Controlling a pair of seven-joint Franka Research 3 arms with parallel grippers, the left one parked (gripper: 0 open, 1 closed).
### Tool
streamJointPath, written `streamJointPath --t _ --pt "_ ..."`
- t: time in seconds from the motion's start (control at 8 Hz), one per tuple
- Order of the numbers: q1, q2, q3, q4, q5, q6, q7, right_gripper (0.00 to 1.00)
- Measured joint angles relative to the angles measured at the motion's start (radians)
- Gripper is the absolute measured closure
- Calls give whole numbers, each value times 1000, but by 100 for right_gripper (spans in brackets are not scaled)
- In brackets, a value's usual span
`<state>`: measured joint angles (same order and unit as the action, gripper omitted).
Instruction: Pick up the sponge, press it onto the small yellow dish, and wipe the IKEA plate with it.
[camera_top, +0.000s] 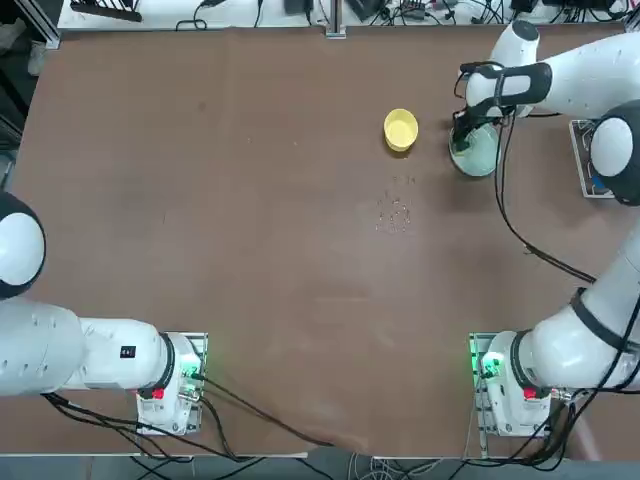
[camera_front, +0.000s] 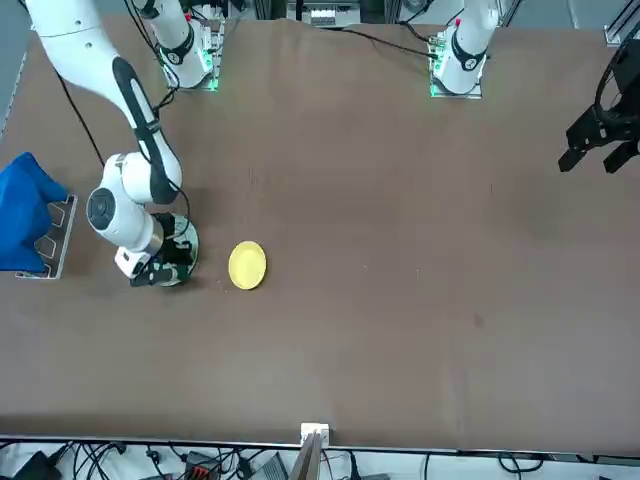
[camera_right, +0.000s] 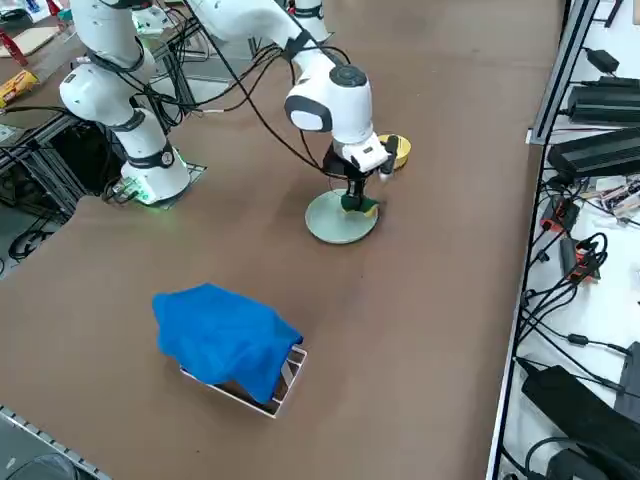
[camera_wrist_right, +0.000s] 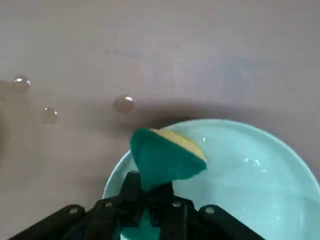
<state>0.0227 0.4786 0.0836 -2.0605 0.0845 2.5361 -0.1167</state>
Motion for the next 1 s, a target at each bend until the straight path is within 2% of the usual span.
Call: streamJointPath --t 0.5,1.0 --pt "-17 -85 2 -140 6 29 -5 91" --pt "-102 -108 3 -187 6 44 -122 91"
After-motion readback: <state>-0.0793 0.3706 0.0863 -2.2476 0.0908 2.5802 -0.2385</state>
